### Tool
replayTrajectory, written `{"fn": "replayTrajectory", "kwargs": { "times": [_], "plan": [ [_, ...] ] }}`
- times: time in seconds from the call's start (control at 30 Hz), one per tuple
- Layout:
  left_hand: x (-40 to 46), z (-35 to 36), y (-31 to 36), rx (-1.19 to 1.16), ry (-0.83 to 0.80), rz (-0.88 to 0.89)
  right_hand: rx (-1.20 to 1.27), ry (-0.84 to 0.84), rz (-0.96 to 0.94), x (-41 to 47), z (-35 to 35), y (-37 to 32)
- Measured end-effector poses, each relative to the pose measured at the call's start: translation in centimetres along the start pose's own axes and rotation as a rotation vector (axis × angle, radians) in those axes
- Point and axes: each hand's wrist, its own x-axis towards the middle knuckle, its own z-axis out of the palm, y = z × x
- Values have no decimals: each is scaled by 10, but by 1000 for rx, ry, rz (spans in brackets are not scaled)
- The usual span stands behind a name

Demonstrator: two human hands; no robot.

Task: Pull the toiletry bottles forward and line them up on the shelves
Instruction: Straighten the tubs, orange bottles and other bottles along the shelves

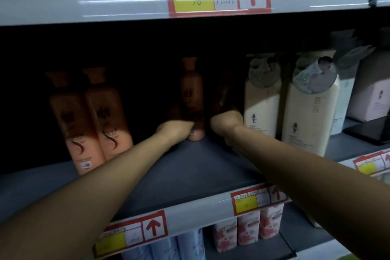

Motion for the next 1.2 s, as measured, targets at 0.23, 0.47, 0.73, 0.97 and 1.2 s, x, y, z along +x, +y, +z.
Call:
{"fn": "replayTrajectory", "kwargs": {
  "times": [0.23,0.47,0.73,0.97,1.2],
  "plan": [
    [-31,-16,0,85,57,-16,-168,19,-255,-34,-5,11],
    [-71,-37,-3,44,116,132,-134,-92,-297,-74,-41,14],
    [-126,-68,-10,-48,102,191,-157,-189,-395,-120,-48,11],
    [-166,-108,-32,-38,190,142,-130,-254,-485,-162,-21,0],
    [-189,-158,-67,10,272,90,-114,-310,-601,-194,24,-18]
  ]
}}
